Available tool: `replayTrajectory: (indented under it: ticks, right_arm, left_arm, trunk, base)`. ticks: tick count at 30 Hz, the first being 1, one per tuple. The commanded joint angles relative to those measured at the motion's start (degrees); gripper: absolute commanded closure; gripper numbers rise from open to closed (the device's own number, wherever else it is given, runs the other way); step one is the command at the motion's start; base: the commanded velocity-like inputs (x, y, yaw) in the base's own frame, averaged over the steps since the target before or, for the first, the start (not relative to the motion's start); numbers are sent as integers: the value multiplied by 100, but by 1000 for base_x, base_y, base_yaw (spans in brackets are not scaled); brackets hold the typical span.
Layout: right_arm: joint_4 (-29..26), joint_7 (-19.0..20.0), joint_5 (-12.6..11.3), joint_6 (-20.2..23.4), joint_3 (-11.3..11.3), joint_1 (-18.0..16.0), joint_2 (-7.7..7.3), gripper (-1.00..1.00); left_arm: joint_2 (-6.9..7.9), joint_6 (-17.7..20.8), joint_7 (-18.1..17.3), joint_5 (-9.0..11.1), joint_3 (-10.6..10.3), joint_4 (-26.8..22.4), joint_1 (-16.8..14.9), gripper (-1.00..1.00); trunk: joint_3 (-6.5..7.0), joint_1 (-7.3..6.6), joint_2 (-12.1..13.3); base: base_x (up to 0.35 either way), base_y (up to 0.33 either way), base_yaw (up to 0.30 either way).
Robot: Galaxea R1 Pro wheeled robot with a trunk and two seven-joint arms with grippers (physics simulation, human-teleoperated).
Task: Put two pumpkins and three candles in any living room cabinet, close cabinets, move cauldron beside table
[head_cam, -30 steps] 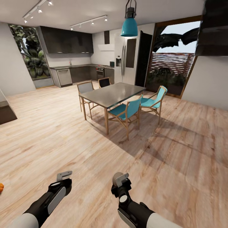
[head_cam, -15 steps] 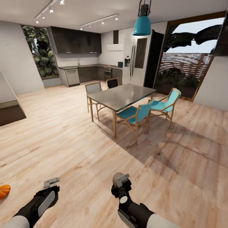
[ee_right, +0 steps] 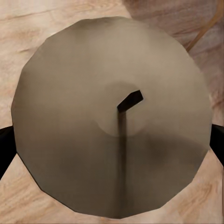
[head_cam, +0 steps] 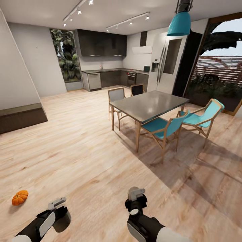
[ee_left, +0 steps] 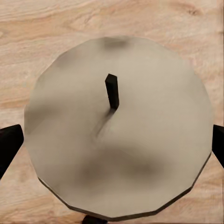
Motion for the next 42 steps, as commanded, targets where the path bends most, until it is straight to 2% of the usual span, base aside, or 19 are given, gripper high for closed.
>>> replayTrajectory:
  ticks: [1, 4, 9, 13, 23, 25, 27, 29, 30, 32, 36, 40, 42]
  right_arm:
    - [58, -20, 20, -3, 8, -3, 1, 100]
    - [208, -88, 30, 1, 12, -15, 1, 100]
    - [647, -325, 25, -22, 6, -22, 1, 100]
    - [702, -311, 62, -69, 8, -23, 1, 100]
    - [712, -248, 93, -101, 47, -23, -34, 100]
    - [712, -239, 98, -101, 52, -23, -144, 100]
    - [724, -96, 92, -107, 42, -23, -310, 100]
    - [772, 251, 80, -109, 16, -23, -470, 100]
    - [812, 611, 68, -113, 0, -26, -627, 100]
    - [854, 1057, 50, -185, -35, -29, -831, 100]
    - [1010, 1260, 40, -304, -130, -27, -906, 100]
    - [1049, 1411, 34, -314, -148, -28, -914, 100]
    - [1058, 1442, 33, -313, -152, -29, -957, 100]
  left_arm:
    - [-41, -21, 0, -54, 2, 120, 2, 100]
    - [-75, -115, -3, -61, -1, 376, 7, 100]
    - [-142, -384, -9, -55, -8, 427, 8, 100]
    - [-175, -402, -11, -54, -7, 430, 9, 100]
    - [-189, -406, -11, -54, -10, 558, 8, 100]
    - [-193, -406, -11, -54, -10, 567, 8, 100]
    - [-275, -410, -11, -58, -10, 595, 8, 100]
    - [-327, -412, -11, -61, -18, 603, 8, 100]
    - [-372, -412, -11, -62, -27, 609, 10, 100]
    - [-441, -413, -11, -64, -39, 660, 15, 100]
    - [-470, -421, -11, -71, -44, 737, 14, 100]
    - [-487, -446, -11, -70, -45, 754, 15, 100]
    - [-504, -556, -11, -70, -113, 813, 16, 100]
  trunk:
    - [0, 0, 0]
    - [-4, 0, 0]
    - [-6, 0, 0]
    - [-6, 0, 0]
    - [-6, 0, 0]
    - [-6, 0, 0]
    - [-6, 0, 0]
    - [-6, 0, 0]
    - [-6, 0, 0]
    - [-6, 0, 0]
    - [-6, 0, 0]
    - [-6, 0, 0]
    - [-6, 0, 0]
  base:
    - [322, 74, 287]
    - [322, 74, 287]
    - [322, 22, 288]
    - [322, 1, 193]
    - [322, 0, 9]
    - [322, 0, 0]
    - [322, 0, 0]
    - [322, 0, 0]
    - [322, 0, 0]
    - [322, 0, 0]
    - [322, 0, 0]
    - [320, 0, 0]
    - [323, 0, 0]
